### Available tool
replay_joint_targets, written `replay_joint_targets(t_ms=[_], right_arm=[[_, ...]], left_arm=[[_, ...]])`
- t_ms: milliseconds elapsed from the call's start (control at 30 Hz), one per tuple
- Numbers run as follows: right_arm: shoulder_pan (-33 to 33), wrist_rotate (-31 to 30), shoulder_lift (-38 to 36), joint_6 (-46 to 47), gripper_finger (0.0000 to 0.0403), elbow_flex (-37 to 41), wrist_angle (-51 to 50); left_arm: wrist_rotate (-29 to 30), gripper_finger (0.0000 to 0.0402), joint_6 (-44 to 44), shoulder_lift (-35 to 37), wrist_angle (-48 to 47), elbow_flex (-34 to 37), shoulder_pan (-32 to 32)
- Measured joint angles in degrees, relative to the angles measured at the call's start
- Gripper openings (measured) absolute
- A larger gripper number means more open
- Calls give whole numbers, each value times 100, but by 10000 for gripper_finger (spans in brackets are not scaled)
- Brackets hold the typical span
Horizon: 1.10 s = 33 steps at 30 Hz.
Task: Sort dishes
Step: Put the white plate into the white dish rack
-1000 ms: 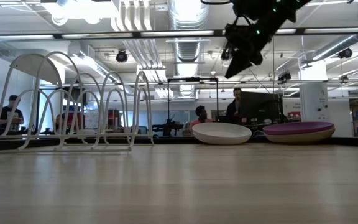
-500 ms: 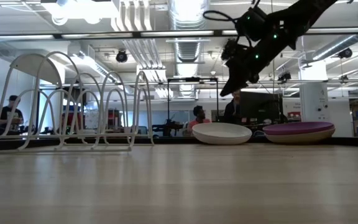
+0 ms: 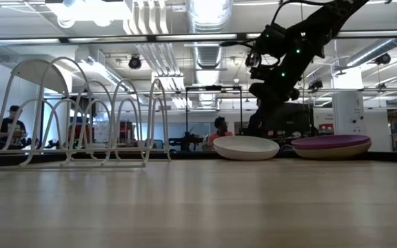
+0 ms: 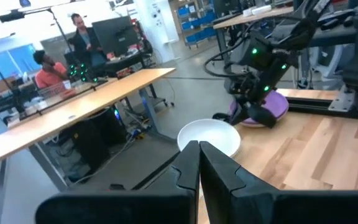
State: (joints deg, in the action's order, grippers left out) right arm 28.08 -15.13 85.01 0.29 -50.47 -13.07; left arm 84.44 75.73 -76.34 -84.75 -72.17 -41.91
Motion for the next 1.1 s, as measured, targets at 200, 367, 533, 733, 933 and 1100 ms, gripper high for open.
replay_joint_targets(t_ms=[200, 367, 533, 733, 933, 1100], right_arm=[[435, -3, -155, 560, 54, -126, -994], [716, 31, -225, 405, 114, -123, -1172], [756, 743, -145, 80, 156, -115, -1025], [756, 1459, 134, 138, 169, -114, -444], [753, 1558, 681, 220, 155, -209, -16], [718, 1560, 1104, 187, 148, -549, -47]], left_arm=[[2, 0, 400, 246, -166, 295, 1], [1, 0, 585, 516, -164, 639, 0], [0, 0, 1081, 918, -153, 1044, 2], [-2, 0, 1198, 1155, 3, 1204, 0], [-167, 0, 1182, 1157, -22, 1235, 0], [-146, 0, 1181, 1165, -17, 1238, 0]])
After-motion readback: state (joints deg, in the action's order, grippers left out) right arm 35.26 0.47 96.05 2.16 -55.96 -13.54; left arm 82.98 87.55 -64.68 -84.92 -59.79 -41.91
